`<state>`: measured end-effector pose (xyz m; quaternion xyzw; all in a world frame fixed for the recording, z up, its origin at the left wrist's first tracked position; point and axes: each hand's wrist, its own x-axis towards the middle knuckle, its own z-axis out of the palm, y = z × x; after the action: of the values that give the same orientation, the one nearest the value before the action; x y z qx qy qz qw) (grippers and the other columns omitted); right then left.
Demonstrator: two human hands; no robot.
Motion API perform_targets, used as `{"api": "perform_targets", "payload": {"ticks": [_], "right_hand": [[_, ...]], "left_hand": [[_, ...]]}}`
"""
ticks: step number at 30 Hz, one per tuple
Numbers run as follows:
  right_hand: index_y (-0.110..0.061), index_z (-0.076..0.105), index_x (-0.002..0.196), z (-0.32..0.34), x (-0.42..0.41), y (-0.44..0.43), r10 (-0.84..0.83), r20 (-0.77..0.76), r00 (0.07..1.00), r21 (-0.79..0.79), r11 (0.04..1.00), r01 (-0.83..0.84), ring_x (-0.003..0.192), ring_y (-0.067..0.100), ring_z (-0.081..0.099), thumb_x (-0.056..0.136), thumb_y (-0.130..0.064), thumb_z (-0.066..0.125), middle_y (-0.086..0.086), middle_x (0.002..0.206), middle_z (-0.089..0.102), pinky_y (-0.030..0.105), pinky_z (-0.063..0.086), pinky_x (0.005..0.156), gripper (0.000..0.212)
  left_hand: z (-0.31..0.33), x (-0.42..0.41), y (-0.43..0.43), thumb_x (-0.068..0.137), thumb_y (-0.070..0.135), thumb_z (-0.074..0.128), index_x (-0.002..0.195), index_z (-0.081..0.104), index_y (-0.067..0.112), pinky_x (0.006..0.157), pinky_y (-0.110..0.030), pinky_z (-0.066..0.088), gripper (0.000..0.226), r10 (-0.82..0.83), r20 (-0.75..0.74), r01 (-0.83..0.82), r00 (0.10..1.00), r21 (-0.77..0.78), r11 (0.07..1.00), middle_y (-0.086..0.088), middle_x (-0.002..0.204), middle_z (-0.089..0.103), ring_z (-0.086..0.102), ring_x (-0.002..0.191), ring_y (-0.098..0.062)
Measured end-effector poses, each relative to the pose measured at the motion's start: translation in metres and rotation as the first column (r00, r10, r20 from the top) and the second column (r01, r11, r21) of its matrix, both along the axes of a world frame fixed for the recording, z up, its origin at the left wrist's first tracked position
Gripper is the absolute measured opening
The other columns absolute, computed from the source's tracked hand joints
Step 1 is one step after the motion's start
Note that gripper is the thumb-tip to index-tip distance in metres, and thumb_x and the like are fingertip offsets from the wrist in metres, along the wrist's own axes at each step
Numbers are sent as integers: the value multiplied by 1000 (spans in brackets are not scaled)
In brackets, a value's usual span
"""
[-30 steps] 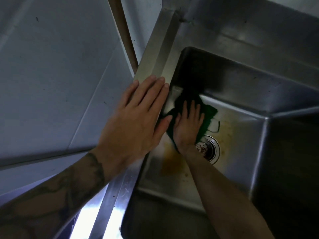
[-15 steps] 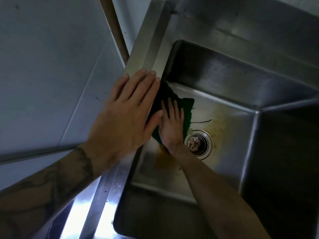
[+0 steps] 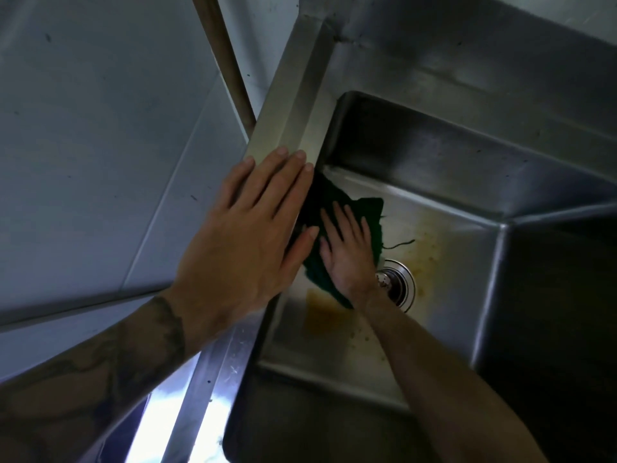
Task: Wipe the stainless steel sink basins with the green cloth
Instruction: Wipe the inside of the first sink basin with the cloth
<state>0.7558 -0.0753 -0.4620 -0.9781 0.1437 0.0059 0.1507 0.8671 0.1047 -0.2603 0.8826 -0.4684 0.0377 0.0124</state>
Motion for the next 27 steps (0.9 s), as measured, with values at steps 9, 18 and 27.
{"api": "perform_targets", "payload": {"ticks": [9, 18, 27], "right_hand": [[-22, 23, 166, 3, 14, 39, -266, -45, 963, -46, 964, 264, 162, 29, 11, 111, -44, 30, 9, 173, 19, 55, 5, 131, 60], [-16, 29, 164, 4, -5, -35, -310, -71, 948, -62, 950, 306, 159, 33, 20, 110, -42, 26, 15, 170, 27, 60, 20, 127, 60], [-16, 30, 164, 5, -33, 43, -45, -82, 996, -23, 999, 43, 161, 30, 18, 110, -36, 34, 11, 171, 26, 57, 19, 128, 58]], "left_hand": [[1, 0, 1, 114, 53, 26, 166, 29, 6, 131, -54, 23, 70, 3, -7, -3, 1000, 18, 1000, -17, 172, 31, 27, 161, -33], [2, 0, 0, 115, 51, 25, 165, 31, 4, 128, -56, 27, 69, 1, -7, -1, 1000, -19, 1000, -18, 171, 33, 30, 160, -34], [4, -1, 0, 114, 53, 21, 167, 26, 5, 129, -54, 24, 71, 6, 3, -6, 1000, 27, 1000, -16, 173, 28, 26, 162, -33]]}}
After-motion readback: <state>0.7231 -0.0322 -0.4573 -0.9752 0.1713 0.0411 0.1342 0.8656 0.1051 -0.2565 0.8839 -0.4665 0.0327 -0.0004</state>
